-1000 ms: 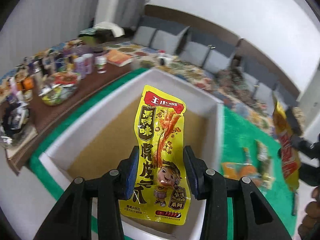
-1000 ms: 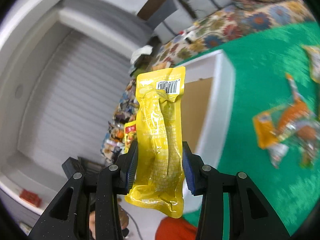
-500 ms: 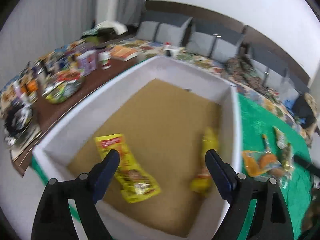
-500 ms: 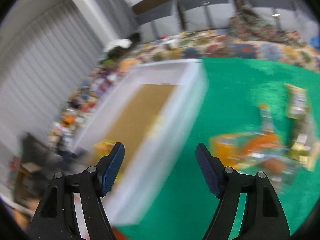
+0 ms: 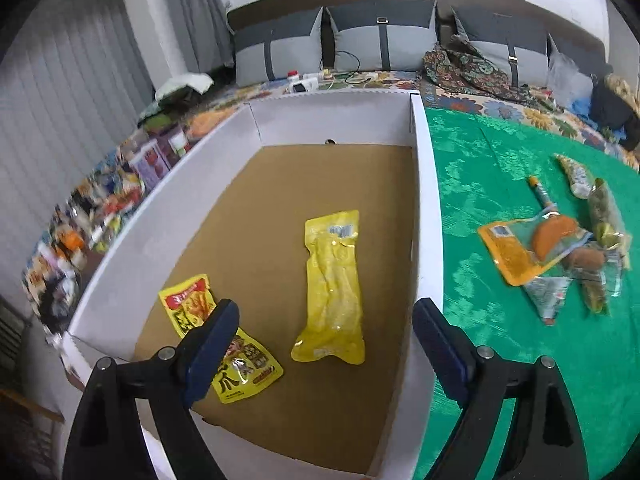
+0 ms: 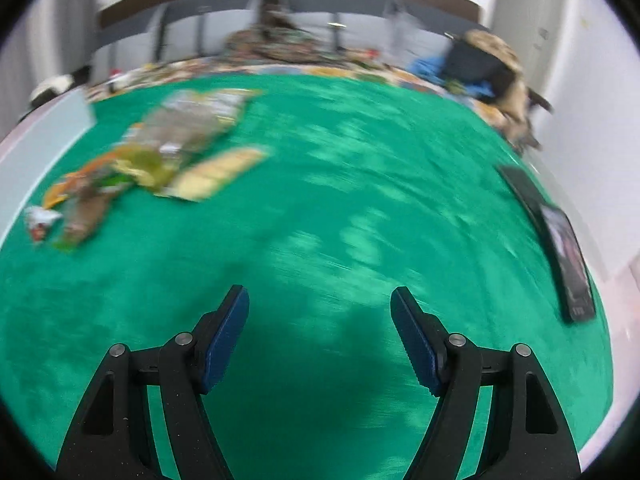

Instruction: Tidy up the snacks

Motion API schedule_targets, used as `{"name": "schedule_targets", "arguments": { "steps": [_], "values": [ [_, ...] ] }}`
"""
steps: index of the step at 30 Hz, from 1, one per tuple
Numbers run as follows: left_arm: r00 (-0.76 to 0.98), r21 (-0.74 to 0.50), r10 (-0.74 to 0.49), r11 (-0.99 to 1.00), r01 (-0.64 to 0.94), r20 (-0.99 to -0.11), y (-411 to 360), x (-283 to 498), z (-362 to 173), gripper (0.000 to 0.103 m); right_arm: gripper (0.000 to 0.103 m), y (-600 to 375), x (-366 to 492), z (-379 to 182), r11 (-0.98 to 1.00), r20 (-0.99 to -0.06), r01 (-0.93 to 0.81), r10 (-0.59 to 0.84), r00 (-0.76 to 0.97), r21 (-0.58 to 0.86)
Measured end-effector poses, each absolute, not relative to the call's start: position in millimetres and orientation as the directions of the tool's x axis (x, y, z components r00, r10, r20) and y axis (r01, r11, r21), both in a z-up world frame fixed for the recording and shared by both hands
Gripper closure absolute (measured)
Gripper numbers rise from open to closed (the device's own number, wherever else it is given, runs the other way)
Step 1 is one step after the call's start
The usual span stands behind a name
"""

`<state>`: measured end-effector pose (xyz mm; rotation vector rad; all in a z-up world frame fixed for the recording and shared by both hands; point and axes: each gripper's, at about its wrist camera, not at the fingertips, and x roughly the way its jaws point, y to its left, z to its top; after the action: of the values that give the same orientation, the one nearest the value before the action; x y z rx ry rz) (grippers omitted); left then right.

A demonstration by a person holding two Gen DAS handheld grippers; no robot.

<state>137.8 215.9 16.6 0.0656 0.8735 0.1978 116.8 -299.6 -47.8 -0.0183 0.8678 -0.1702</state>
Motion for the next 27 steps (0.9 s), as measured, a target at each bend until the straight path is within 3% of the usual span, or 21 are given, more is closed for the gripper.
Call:
{"name": "schedule_targets", "arguments": {
  "steps": [7, 11, 16, 20, 24, 27],
  "values": [
    [0.628, 0.119, 0.183, 0.983, -0.143, -0.756, 186.6, 112.1, 18.9, 0.015, 0.027, -335.3, 120.7, -64.8, 0.974, -0.778, 0.222, -0.171, 0.604, -0.041],
    [0.636, 0.196, 0.262, 0.965, -0.174, -0.726, 173.1, 105.9, 23.4, 0.011, 0.023, -337.9, 120.5, -67.6, 0.972, -0.781, 0.236, -0.154, 0.605, -0.008],
    [0.758, 0.242, 0.352, 0.935, -0.259, -0.548, 143.0, 77.0, 62.5, 0.004, 0.015, -334.3, 122.3, -71.4, 0.976, -0.787, 0.216, -0.137, 0.601, -0.005],
    [0.834, 0.096, 0.162, 0.987, -0.131, -0.528, 107.1, 59.5, 86.1, 0.000, 0.014, -334.0, 122.7, -72.1, 0.977, -0.788, 0.212, -0.135, 0.600, -0.005],
    [0.771, -0.072, -0.124, 0.992, 0.101, -0.625, 54.0, 56.9, 67.8, 0.000, 0.014, -334.4, 123.0, -72.3, 0.977, -0.788, 0.212, -0.134, 0.600, -0.004],
    [0.643, -0.116, -0.232, 0.969, 0.217, -0.730, 11.5, 62.1, 27.5, 0.001, 0.014, -334.1, 123.1, -72.2, 0.977, -0.789, 0.212, -0.134, 0.600, -0.004]
  ]
}}
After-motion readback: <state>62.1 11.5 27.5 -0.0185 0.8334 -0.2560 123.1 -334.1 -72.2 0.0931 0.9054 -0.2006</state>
